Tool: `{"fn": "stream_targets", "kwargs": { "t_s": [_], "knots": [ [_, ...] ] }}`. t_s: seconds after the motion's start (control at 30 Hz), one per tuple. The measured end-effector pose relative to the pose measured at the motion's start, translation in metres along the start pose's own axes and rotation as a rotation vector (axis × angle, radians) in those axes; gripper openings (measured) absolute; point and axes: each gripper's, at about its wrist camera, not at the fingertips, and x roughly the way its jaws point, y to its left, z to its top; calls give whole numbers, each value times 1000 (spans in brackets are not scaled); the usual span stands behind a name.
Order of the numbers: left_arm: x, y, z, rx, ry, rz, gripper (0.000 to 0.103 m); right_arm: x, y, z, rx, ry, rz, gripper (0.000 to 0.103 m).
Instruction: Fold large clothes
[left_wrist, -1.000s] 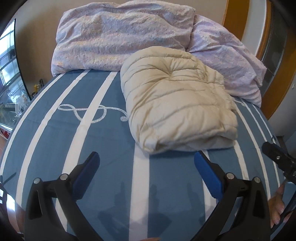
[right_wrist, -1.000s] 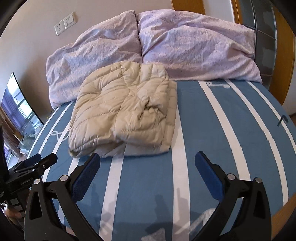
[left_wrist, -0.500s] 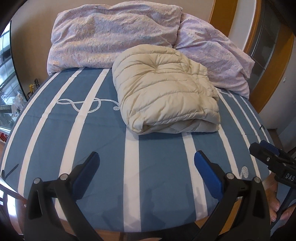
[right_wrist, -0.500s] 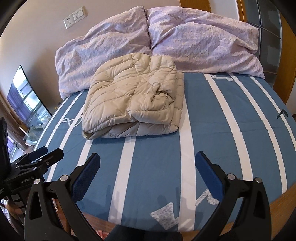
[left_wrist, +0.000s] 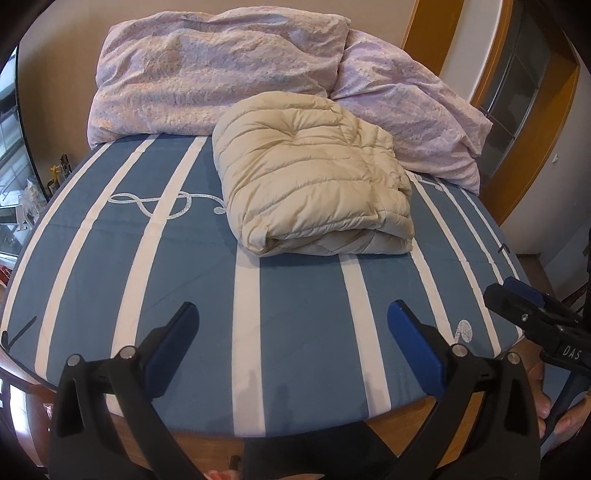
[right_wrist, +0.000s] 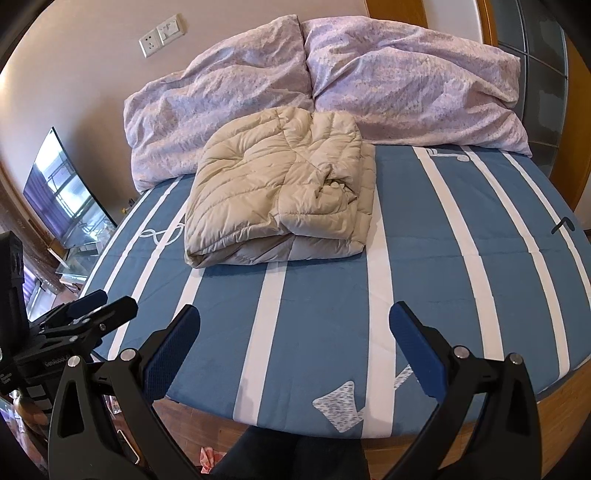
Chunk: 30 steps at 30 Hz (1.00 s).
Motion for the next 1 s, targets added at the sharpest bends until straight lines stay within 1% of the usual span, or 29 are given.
{"fn": "stream_targets", "kwargs": {
  "t_s": [0.47,1.0],
  "knots": [
    [1,-2,-3,-4,9,-35,101,-3,1,1,9,5,21,102],
    [0,-3,-3,0,8,-37,101,-1,3,0,9,8,26,102]
  ]
}}
